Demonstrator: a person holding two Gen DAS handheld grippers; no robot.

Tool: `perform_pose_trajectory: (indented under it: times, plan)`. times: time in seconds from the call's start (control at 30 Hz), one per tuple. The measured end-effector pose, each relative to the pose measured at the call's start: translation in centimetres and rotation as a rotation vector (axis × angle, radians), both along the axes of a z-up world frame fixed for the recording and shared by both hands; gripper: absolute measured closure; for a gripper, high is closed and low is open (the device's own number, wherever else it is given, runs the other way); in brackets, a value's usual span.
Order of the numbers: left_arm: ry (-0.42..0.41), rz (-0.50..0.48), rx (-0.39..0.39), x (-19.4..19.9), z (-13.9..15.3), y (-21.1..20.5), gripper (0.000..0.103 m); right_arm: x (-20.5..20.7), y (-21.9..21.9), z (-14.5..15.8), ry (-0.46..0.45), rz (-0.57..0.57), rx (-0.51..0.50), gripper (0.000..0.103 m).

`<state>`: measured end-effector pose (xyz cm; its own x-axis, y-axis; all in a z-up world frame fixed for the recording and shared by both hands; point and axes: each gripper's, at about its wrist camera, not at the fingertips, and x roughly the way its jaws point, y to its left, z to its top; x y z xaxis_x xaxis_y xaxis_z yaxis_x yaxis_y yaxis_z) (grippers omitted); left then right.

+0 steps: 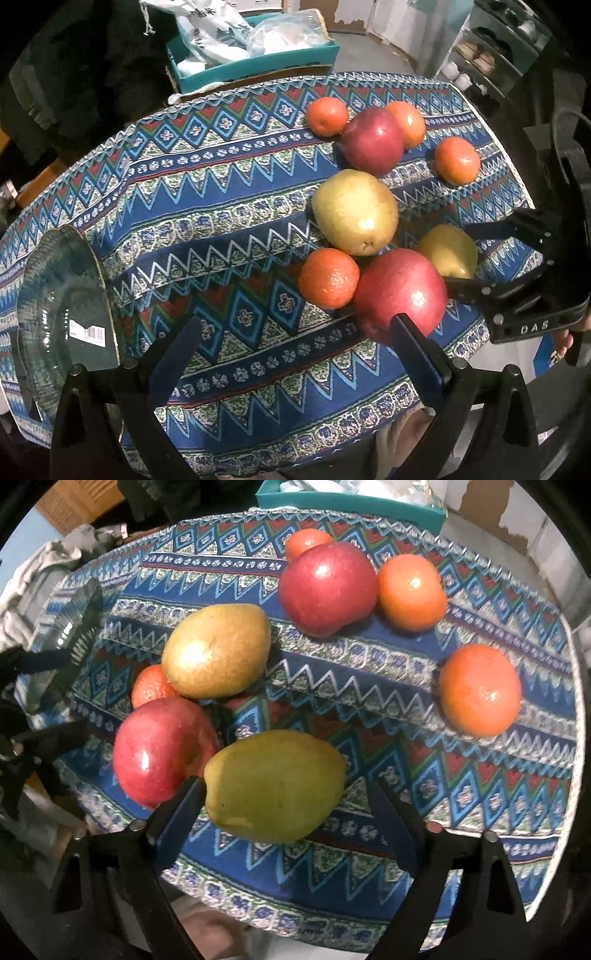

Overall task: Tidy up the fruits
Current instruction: 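Move the right tool toward the green mango while the left tool approaches the red apple, then grasp the green mango with the right tool while the left tool grasps the red apple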

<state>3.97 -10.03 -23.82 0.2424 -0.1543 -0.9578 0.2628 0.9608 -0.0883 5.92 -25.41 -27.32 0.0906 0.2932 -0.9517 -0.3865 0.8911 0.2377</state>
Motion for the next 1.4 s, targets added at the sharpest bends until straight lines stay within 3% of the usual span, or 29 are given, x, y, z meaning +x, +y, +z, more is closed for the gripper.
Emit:
perform_pose_trajectory:
  times: [0.17, 0.4, 0.57, 0.83, 1.1, 1.23, 1.4]
  plan:
    - [-0.001, -0.021, -0.02, -0.2, 0.0, -0.7, 0.001, 0.0, -0.6, 0.4, -0.001, -0.031, 0.017, 0.029]
    - [-0.021, -0.065, -0.032, -0.7, 0.6, -2.8, 0.001, -0.2, -2.1, 2.6, -0.061, -0.082, 0.035, 0.05]
    - [-0.002, -0.073, -0.03, -0.8, 0.2, -4.0, 0.001, 0.3, -2.4, 2.0, -0.039, -0.092, 0.064, 0.045]
    - [-0.029, -0.12, 0.001, -1.2, -0.1, -5.5, 0.001, 1.5, -0.7, 0.0, -0.003, -0.102, 0.082, 0.027]
    - [-0.004, -0.122, -0.009, -0.6, -1.5, -5.6, 0.001, 2.2, -1.1, -1.0, 0.045, -0.159, 0.128, 0.022]
    - [0.005, -0.127, -0.022, -0.5, -1.8, -6.0, 0.001, 2.0, -1.0, -0.7, 0.029, -0.154, 0.106, 0.023]
    - [0.003, -0.138, -0.012, -0.3, -2.0, -6.8, 0.001, 1.5, -1.6, -0.2, -0.025, -0.144, -0.027, 0.023]
